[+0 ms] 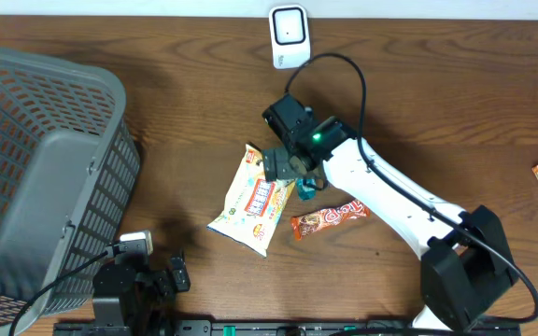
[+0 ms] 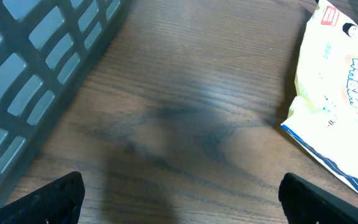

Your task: Scan the item barcode

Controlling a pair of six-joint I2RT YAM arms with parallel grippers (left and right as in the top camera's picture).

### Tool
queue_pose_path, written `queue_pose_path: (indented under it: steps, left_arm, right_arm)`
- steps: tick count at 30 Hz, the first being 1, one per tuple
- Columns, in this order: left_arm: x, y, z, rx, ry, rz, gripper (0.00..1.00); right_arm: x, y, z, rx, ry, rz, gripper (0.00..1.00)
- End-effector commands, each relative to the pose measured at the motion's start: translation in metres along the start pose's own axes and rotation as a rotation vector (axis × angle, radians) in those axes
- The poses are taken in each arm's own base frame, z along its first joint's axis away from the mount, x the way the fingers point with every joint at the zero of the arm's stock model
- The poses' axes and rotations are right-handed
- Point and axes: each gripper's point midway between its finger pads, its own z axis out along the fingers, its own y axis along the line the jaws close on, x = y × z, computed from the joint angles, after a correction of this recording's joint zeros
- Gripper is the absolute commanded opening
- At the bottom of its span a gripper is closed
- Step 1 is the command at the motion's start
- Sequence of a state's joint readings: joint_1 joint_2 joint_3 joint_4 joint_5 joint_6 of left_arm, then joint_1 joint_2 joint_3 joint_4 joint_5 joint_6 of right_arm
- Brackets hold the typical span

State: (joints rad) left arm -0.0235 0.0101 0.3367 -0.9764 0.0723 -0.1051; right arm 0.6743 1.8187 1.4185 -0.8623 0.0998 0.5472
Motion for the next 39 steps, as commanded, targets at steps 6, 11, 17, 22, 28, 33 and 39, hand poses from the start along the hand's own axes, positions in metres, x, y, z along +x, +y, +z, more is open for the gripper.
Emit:
queue_pose_path:
  steps: [6, 11, 17, 22, 28, 33, 39]
  left_arm:
    - [0.001, 0.001, -0.002, -0.004, 0.000, -0.001, 1.00]
    - [0.001, 0.001, -0.002, -0.005, 0.000, -0.001, 1.00]
    - [0.001, 0.001, -0.002, -0.005, 0.000, -0.001, 1.00]
    - [0.000, 0.001, -0.002, -0.005, 0.000, -0.001, 1.00]
    - [0.000, 0.001, -0.002, -0.005, 0.000, -0.001, 1.00]
    - [0.001, 0.001, -0.002, -0.004, 0.000, -0.001, 1.00]
    - [0.001, 0.001, -0.002, -0.005, 0.000, -0.001, 1.00]
  right_arm:
    - [-0.049, -0.019, 0.019, -0.113, -0.023, 0.011, 0.99]
    - [-0.080, -0.023, 0.019, -0.250, 0.010, 0.036, 0.99]
    - [-0.094, -0.004, 0.022, -0.247, 0.039, -0.046, 0.99]
    - [-0.080, 0.006, 0.047, -0.216, 0.145, -0.088, 0.99]
    - [-0.053, -0.011, 0.080, -0.064, 0.252, -0.120, 0.97]
    - [-0.048, -0.017, 0.093, -0.020, 0.268, -0.161, 0.91]
    - [-0.041, -0.021, 0.112, -0.013, 0.302, -0.191, 0.70]
